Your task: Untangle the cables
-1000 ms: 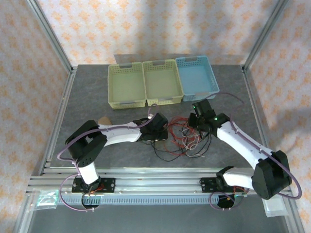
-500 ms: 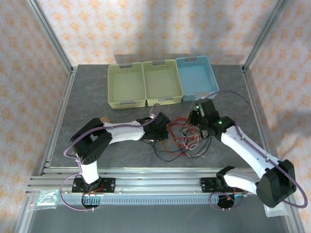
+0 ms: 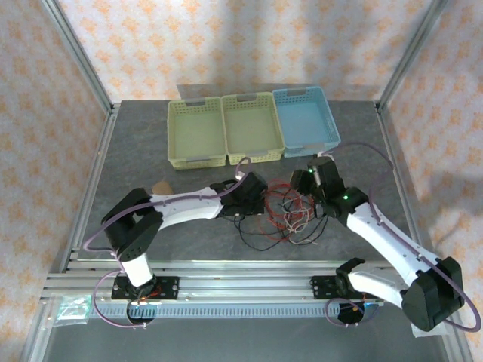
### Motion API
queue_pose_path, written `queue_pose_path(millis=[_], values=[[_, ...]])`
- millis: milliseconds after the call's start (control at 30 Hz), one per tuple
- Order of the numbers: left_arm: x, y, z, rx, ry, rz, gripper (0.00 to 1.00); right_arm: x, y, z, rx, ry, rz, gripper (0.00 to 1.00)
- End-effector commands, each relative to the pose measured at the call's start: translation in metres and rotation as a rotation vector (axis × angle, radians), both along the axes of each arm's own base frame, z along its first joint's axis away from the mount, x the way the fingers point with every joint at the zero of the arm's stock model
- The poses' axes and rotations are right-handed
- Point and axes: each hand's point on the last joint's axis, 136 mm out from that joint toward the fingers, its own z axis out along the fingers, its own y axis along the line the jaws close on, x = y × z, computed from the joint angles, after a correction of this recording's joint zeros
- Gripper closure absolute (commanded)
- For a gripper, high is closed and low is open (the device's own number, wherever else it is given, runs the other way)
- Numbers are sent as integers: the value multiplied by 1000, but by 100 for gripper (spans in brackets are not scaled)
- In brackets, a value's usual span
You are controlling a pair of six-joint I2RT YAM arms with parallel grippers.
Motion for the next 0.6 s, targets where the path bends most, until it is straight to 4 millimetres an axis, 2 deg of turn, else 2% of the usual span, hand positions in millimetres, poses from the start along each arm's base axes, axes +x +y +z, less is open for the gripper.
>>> queue_pose_path(millis=[0,267,467,567], values=[[13,0,64,-27,-161,-14,100,6,-3,24,-4,-129,5,50],[20,-2,155,-90,-341,-65,100,8,-5,57,20,-246,5,50],[20,-6,216,-172,-435,-92,100,-12,26,82,67,-348,257,48],[20,-6,244,-170,-505,-132,100,-16,30,95,88,-412,295,47]])
